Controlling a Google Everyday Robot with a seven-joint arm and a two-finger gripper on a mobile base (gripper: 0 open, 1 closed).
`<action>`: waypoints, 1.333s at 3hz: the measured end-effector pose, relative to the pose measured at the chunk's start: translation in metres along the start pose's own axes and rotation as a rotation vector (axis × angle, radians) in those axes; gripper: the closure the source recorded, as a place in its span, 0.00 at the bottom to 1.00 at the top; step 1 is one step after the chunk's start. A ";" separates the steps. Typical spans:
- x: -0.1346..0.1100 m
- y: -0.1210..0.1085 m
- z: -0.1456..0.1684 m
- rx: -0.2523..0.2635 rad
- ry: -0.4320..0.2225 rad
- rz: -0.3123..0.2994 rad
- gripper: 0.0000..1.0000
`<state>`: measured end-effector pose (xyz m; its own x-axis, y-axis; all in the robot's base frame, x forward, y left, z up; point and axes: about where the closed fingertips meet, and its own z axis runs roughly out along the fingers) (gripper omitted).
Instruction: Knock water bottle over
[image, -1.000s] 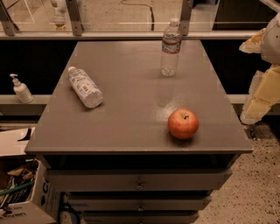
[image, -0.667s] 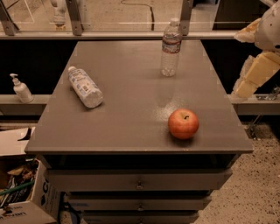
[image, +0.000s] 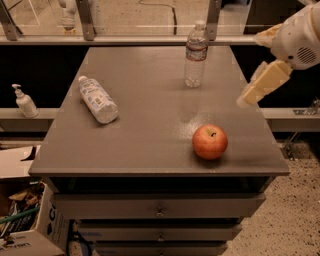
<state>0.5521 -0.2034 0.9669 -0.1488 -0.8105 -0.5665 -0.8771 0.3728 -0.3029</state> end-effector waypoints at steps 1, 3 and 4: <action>-0.012 -0.019 0.003 0.079 -0.042 -0.001 0.00; -0.007 -0.018 0.023 0.072 -0.096 0.091 0.00; -0.005 -0.019 0.052 0.073 -0.188 0.209 0.00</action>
Offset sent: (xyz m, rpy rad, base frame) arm 0.0123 0.0035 -0.0059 0.0967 -0.0236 -0.0606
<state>0.5933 -0.1829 0.9362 -0.2294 -0.6176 -0.7523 -0.8003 0.5596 -0.2153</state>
